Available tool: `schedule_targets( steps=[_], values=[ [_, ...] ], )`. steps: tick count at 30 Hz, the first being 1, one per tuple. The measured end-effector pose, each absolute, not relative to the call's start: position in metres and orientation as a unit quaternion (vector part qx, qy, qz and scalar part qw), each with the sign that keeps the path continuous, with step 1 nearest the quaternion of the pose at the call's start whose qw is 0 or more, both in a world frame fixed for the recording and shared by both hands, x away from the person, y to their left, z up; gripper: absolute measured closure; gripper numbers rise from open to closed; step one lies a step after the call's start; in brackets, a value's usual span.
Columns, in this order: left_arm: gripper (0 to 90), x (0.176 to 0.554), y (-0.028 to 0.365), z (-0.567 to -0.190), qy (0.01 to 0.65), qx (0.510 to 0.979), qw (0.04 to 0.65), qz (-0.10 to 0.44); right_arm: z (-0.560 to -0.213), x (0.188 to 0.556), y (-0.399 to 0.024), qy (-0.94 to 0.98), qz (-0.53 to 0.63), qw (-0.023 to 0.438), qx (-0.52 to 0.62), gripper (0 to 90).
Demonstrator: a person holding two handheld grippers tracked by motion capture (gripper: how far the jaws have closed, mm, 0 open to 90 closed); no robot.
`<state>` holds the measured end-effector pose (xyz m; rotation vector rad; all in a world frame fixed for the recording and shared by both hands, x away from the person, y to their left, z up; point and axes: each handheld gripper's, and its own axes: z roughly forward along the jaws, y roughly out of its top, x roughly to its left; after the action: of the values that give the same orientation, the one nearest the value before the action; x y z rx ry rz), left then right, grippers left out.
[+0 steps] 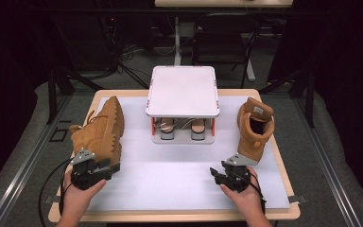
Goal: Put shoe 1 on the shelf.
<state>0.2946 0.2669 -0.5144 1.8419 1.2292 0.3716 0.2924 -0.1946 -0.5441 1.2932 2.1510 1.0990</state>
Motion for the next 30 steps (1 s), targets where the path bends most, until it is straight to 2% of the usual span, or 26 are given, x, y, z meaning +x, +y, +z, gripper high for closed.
schedule_targets(
  steps=[8,22,30],
  values=[
    [45.9,0.297,0.282,-0.507,0.519,0.725,0.429,0.146,-0.545,0.292,-0.195,0.768,0.395,0.197,0.464,45.9],
    [37.8,0.297,0.309,-0.502,0.556,0.694,0.424,0.172,-0.547,0.294,-0.197,0.765,0.396,0.192,0.47,45.3],
    [27.0,0.298,0.323,-0.503,0.579,0.675,0.418,0.184,-0.549,0.296,-0.198,0.765,0.393,0.185,0.476,45.3]
  ],
)
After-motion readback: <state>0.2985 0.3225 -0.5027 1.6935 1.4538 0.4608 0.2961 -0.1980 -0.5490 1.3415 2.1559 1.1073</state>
